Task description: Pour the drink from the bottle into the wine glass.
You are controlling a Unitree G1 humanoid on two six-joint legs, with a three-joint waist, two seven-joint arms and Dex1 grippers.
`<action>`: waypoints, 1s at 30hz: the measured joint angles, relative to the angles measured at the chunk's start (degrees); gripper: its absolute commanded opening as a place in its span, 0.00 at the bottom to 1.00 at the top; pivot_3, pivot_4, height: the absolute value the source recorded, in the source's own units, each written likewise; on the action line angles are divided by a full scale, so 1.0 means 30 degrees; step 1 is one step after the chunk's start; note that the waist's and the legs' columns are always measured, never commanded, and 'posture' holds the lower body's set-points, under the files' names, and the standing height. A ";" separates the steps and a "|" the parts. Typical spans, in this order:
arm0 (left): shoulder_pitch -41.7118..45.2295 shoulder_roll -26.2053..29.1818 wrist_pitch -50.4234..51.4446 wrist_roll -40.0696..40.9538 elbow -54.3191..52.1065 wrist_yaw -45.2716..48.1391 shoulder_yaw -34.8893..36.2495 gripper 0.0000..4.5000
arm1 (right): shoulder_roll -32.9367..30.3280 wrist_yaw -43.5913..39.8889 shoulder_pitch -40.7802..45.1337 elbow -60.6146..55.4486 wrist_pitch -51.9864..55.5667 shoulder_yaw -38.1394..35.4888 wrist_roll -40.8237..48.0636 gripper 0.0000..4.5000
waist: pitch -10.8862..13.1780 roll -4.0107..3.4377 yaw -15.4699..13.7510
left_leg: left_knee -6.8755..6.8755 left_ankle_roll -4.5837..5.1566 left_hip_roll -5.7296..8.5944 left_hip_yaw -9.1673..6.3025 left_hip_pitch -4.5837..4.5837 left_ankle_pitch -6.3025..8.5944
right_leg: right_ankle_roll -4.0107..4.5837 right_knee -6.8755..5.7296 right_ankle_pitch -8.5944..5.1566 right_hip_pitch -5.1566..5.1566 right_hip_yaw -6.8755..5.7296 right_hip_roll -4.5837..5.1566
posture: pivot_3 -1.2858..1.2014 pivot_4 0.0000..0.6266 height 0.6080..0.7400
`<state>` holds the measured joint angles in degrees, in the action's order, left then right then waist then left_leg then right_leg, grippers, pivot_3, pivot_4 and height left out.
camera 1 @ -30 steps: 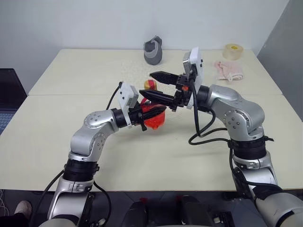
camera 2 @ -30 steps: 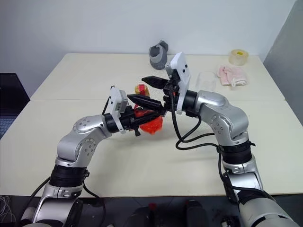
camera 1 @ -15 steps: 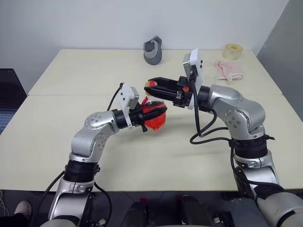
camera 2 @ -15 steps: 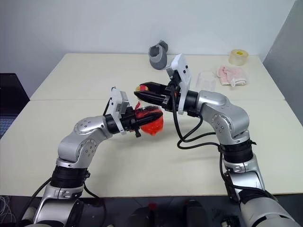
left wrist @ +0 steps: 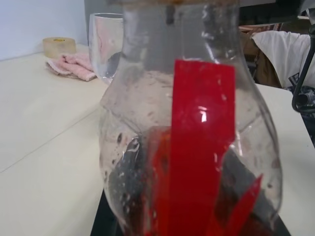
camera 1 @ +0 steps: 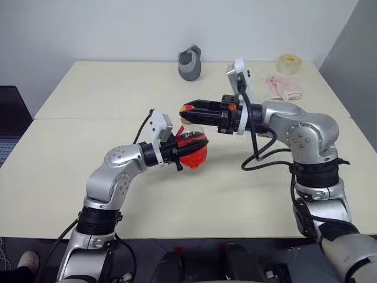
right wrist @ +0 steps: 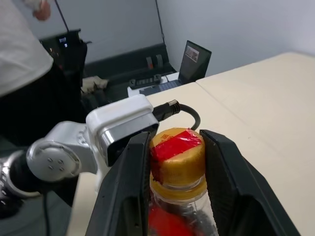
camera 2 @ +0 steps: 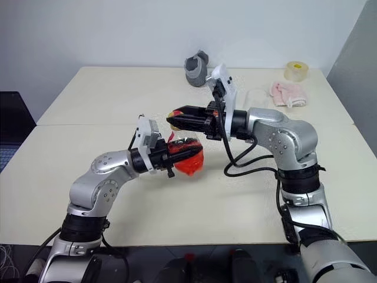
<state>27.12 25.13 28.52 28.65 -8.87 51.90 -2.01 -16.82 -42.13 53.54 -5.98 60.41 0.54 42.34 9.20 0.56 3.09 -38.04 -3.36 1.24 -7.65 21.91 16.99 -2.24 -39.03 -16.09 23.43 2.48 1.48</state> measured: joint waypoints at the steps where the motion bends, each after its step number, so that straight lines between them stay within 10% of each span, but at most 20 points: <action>1: 0.0011 0.0018 -0.0001 0.0027 -0.0004 0.0008 -0.0004 0.22 | 0.0022 0.0336 0.0099 -0.0003 0.0566 -0.0251 0.0464 0.27 | 0.0000 0.0000 -0.0001 | 0.0000 0.0001 0.0004 0.0001 0.0000 0.0000 | 0.0000 0.0000 0.0000 0.0000 0.0000 0.0000 | 0.52 0.24 1.00; 30: -0.0667 0.0531 -0.0486 -0.0063 -0.0425 0.0014 0.0067 0.22 | -0.3560 0.1013 -0.3763 -0.3907 -0.1872 -0.1052 0.0986 0.27 | 0.0001 0.0001 -0.0051 | 0.0010 0.0013 -0.0004 0.0013 0.0009 0.0006 | -0.0004 0.0019 -0.0002 -0.0007 0.0004 0.0007 | 0.52 0.24 1.00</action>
<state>25.12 26.72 27.06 28.46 -10.15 51.94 -1.81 -27.50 -39.09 42.26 -17.70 54.80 -2.62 45.30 9.20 0.56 2.94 -38.01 -3.33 1.23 -7.61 21.94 17.00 -2.25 -38.97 -16.10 23.41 2.49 1.50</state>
